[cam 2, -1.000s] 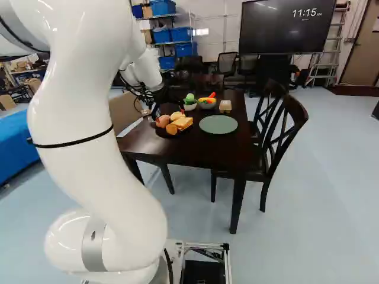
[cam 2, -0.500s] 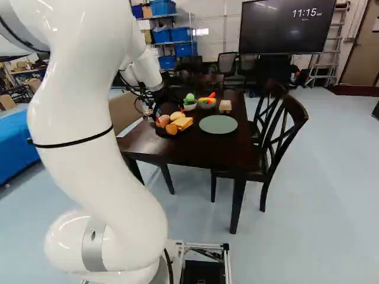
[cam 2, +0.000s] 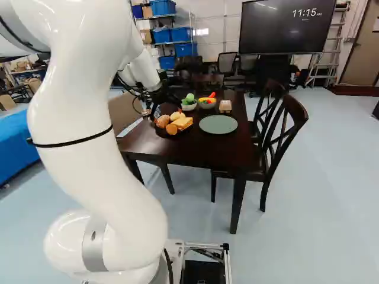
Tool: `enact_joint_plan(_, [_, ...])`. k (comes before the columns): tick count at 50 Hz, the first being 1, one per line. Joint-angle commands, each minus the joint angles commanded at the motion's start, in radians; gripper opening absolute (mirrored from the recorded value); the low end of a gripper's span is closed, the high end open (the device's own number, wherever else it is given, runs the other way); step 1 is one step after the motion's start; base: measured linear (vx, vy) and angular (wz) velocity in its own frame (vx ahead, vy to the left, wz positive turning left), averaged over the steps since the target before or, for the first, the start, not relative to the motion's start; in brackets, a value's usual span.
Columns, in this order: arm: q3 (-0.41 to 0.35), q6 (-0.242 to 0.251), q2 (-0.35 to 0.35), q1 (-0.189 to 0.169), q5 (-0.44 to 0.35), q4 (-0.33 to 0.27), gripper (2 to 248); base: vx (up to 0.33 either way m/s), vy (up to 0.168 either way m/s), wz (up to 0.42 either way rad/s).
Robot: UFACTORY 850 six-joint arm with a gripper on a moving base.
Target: Move the croissant to the empty plate
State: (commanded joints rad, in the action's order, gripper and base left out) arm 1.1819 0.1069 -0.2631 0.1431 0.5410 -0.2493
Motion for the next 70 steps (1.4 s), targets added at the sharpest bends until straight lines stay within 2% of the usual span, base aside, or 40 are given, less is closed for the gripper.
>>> enact_joint_plan(33, [0.025,0.000,-0.094,-0.001,0.000,0.000,247,0.000,0.000,0.000])
enact_joint_plan(70, [0.054,0.000,-0.116,-0.003,0.000,0.000,247,0.000,0.000,0.000])
